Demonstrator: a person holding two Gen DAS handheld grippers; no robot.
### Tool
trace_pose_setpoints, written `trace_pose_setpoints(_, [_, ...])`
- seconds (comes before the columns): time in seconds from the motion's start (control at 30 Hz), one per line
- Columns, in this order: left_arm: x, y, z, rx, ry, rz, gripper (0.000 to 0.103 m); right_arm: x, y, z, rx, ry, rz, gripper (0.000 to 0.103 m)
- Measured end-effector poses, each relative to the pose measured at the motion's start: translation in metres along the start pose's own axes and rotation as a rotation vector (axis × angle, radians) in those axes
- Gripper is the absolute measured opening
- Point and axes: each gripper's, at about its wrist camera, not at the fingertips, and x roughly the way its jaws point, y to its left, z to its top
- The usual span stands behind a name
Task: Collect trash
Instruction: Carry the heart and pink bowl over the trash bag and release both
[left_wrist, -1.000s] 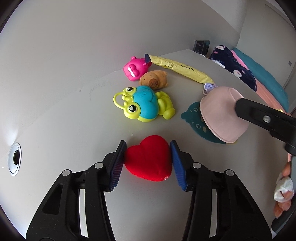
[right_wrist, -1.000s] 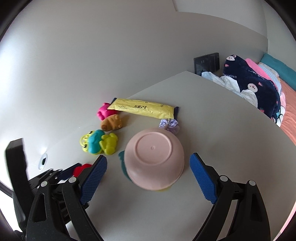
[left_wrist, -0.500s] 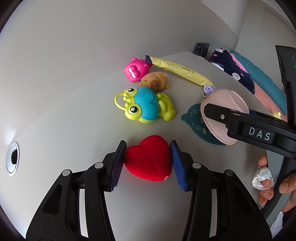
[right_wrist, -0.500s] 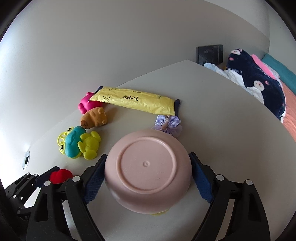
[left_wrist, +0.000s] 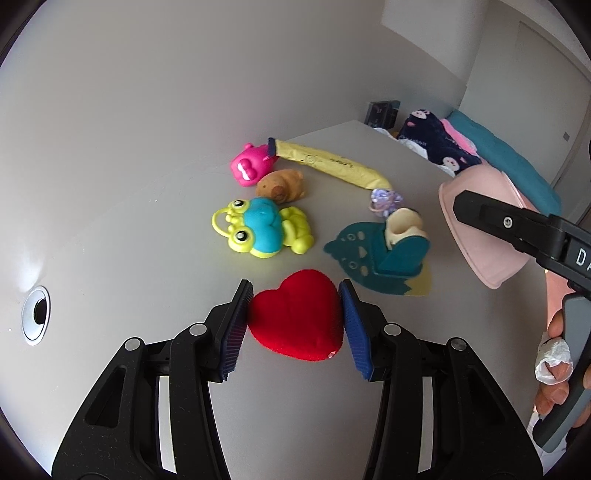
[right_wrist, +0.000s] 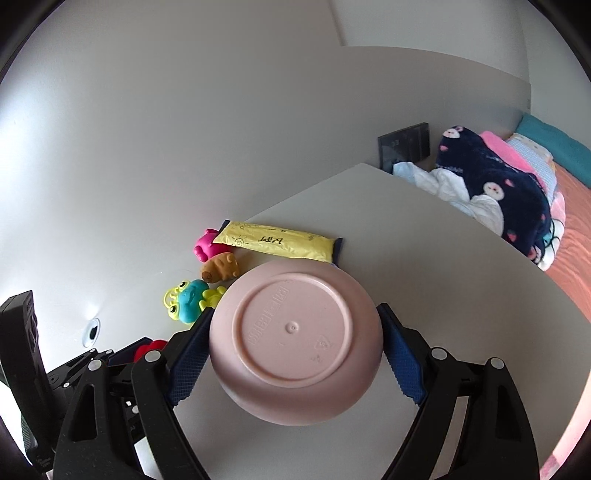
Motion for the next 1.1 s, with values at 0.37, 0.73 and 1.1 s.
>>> trace_pose_setpoints(0.37, [-0.028, -0.047, -0.012, 0.058, 0.006, -0.067, 0.047, -0.063, -0.040, -0.036, 0.047, -0.014, -0.042, 0.085])
trace_pose_setpoints(0.73, [-0.054, -0.136, -0.032, 0.209, 0.048, -0.192, 0.047, -0.138, -0.094, -0.093, 0.125, -0.020, -0.082, 0.085])
trace_pose_setpoints(1.1, [-0.073, -0.225, -0.064, 0.386, 0.102, -0.314, 0.047, -0.222, -0.151, -0.148, 0.246, -0.087, -0.149, 0.085])
